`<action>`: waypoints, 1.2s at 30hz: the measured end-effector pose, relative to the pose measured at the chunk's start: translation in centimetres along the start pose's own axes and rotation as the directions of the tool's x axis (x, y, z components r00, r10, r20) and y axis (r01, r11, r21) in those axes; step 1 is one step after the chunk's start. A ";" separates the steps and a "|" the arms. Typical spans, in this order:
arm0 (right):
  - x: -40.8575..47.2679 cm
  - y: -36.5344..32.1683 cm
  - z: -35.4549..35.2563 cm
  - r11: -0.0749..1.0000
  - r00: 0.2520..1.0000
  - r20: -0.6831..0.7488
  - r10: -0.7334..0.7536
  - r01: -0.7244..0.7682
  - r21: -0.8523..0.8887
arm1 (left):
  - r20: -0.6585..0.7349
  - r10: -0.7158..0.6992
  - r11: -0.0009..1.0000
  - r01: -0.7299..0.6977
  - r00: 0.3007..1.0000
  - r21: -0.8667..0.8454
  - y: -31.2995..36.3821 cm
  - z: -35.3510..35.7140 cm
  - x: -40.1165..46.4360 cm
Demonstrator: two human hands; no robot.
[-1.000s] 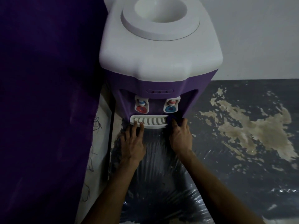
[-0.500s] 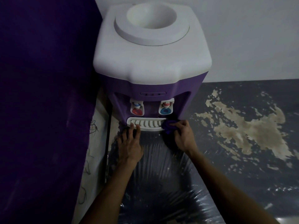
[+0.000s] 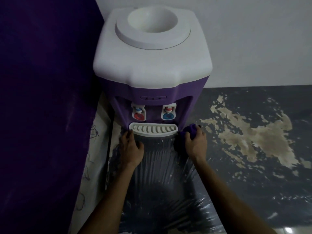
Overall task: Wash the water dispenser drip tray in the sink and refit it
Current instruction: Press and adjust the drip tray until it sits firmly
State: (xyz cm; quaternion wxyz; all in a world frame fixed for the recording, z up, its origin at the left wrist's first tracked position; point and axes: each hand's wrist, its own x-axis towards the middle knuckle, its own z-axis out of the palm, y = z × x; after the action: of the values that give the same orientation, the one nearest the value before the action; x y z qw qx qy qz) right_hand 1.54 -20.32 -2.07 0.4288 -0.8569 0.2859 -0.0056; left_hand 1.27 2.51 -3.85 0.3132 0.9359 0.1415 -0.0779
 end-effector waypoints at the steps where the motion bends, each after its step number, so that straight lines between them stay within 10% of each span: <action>1: 0.0 0.0 0.2 0.999 0.999 0.002 -0.033 0.033 -0.019 | -0.002 -0.035 0.999 0.035 0.999 -0.027 0.1 0.0 0.1; 15: 0.4 -1.1 3.8 0.947 1.000 0.008 -0.016 0.017 -0.319 | -0.037 -0.309 0.889 0.275 0.950 -0.366 1.8 0.4 3.2; 36: 1.1 -0.7 4.8 0.992 0.990 -0.111 0.084 -0.094 -0.088 | 0.088 -0.453 0.572 0.365 0.887 -0.735 -0.1 1.2 5.4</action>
State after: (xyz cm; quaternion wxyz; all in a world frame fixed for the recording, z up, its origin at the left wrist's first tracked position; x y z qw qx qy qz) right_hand 4.09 -16.99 -4.85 0.3724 -0.8609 0.3462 -0.0189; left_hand 6.32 3.01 -6.10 0.6266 0.6739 0.3899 -0.0332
